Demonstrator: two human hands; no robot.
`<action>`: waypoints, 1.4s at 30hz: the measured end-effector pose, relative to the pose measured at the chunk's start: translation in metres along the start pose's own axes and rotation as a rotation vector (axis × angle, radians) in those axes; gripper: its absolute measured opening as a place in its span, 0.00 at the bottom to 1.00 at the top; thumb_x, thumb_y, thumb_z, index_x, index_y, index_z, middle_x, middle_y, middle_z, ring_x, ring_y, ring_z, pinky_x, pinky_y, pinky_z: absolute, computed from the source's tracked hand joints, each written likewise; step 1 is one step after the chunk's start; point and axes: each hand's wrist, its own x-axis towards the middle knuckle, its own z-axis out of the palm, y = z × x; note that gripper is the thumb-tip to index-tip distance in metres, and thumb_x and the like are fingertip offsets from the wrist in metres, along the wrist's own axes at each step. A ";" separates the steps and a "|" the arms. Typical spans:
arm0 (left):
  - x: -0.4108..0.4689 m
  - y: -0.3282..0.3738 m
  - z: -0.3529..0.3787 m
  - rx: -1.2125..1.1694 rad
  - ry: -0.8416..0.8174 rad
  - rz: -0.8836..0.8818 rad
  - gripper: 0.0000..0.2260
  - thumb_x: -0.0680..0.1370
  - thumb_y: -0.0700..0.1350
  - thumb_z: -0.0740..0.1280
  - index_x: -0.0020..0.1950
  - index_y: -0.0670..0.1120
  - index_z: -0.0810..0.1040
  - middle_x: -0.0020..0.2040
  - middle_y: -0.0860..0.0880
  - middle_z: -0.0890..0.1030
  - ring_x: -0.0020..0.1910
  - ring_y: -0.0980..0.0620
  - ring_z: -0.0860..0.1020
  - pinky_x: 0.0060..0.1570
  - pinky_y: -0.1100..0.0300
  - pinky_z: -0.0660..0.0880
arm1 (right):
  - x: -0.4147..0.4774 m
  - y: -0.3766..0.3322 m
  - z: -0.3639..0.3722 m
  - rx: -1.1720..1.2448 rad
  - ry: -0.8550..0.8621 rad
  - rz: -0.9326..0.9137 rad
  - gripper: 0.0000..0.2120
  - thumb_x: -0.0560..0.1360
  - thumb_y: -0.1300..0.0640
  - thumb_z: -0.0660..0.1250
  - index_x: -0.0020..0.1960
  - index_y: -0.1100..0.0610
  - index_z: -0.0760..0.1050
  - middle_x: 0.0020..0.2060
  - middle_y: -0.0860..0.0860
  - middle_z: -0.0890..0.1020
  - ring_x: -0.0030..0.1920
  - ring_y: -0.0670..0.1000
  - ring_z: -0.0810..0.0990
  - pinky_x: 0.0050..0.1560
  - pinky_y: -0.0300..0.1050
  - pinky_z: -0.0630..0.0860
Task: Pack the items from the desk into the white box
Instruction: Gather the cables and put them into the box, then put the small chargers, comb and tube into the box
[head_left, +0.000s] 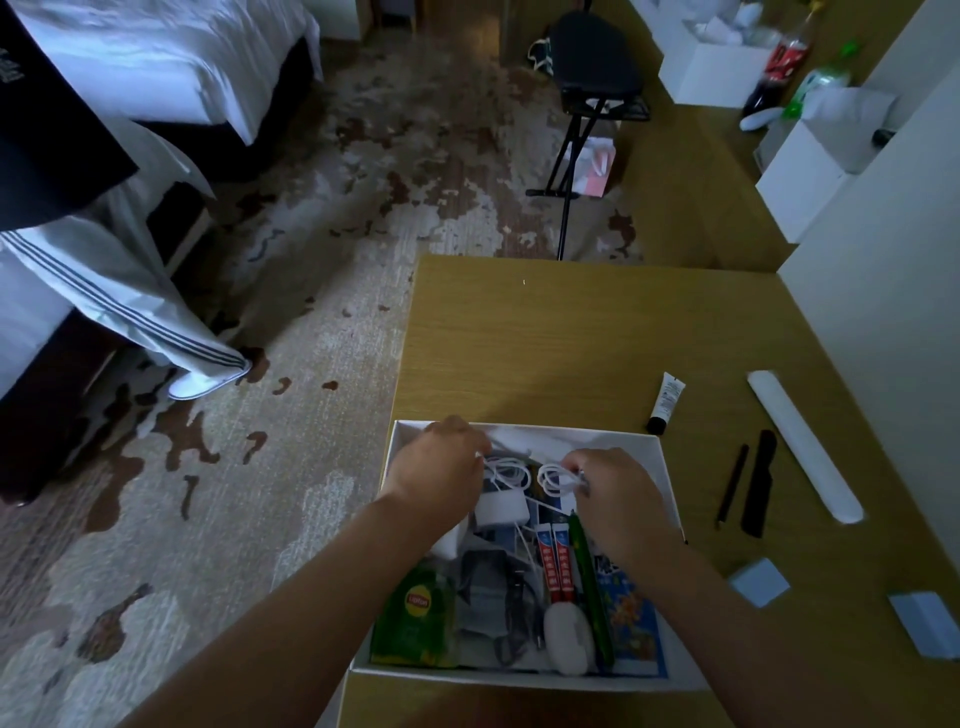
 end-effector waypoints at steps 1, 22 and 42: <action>-0.001 0.003 0.002 0.020 -0.033 0.018 0.13 0.77 0.41 0.61 0.58 0.50 0.78 0.60 0.48 0.76 0.57 0.51 0.75 0.53 0.55 0.77 | 0.003 -0.001 0.002 -0.035 0.025 -0.049 0.12 0.70 0.66 0.66 0.51 0.55 0.80 0.44 0.53 0.82 0.46 0.53 0.78 0.44 0.45 0.75; 0.017 0.014 0.033 0.337 -0.135 0.036 0.12 0.77 0.43 0.62 0.58 0.51 0.79 0.63 0.50 0.75 0.65 0.48 0.67 0.59 0.52 0.72 | 0.014 0.007 0.027 0.010 -0.051 0.049 0.22 0.75 0.66 0.61 0.67 0.54 0.65 0.57 0.53 0.77 0.56 0.52 0.76 0.51 0.44 0.73; 0.020 0.149 -0.002 -0.140 0.109 0.379 0.14 0.74 0.36 0.60 0.54 0.47 0.80 0.56 0.49 0.78 0.50 0.49 0.75 0.44 0.56 0.73 | -0.071 0.068 -0.066 0.233 0.614 0.314 0.08 0.73 0.64 0.68 0.52 0.64 0.80 0.44 0.59 0.84 0.43 0.55 0.82 0.47 0.42 0.75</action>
